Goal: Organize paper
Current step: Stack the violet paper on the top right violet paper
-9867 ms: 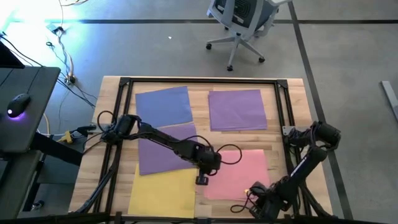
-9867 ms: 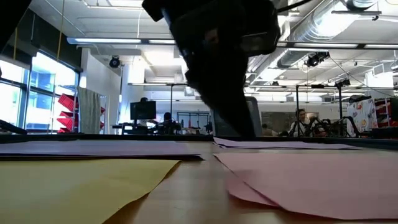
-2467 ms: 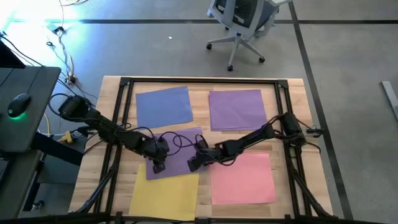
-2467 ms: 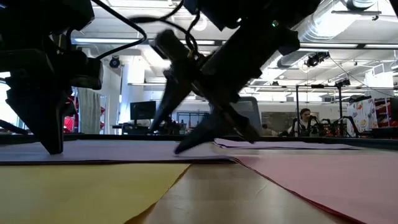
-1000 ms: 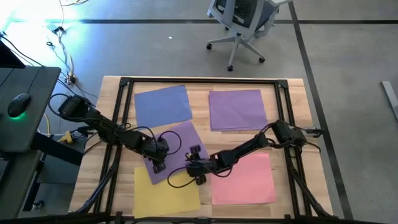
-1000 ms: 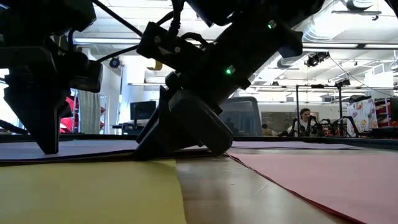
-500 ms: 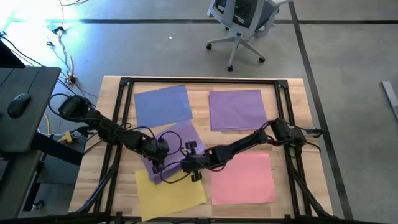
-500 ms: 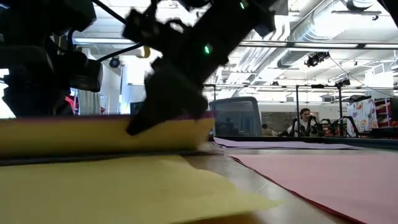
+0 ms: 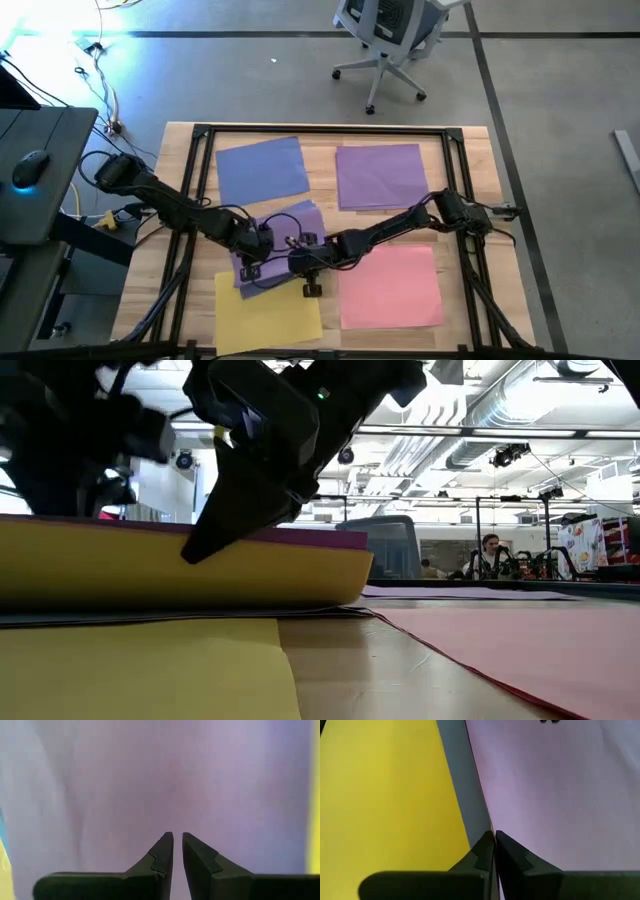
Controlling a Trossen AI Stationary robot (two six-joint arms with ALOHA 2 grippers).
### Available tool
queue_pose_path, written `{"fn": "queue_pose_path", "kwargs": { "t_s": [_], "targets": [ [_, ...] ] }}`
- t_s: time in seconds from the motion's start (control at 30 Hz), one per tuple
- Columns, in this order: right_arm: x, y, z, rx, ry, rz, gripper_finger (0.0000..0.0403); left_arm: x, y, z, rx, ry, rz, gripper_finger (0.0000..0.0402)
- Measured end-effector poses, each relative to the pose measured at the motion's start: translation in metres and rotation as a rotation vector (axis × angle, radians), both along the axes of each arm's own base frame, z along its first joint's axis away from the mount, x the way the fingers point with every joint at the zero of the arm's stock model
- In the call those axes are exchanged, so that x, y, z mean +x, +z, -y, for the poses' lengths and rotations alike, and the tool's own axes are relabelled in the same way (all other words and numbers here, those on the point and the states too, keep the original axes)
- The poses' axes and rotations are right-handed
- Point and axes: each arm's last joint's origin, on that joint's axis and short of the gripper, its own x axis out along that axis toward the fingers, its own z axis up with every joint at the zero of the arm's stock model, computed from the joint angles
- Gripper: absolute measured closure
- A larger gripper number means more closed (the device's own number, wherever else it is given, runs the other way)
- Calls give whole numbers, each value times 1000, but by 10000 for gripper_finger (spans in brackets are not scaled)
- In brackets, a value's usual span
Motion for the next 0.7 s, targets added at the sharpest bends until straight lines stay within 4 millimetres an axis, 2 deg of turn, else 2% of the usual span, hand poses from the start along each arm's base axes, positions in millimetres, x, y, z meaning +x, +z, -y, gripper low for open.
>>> {"fn": "queue_pose_path", "kwargs": {
  "t_s": [0.17,0.3,0.57,0.7],
  "targets": [
    [0,-2,0,21,-4,-10,403,9,5,14,-54,-119,152,383],
    [0,-3,2,49,-29,-14,397,11,1,20,-85,-153,239,383],
    [2,-4,11,117,-36,-36,333,6,-14,19,-137,-107,271,383],
    [4,-4,16,143,-26,-45,318,3,-19,18,-140,-92,261,383]
  ]
}}
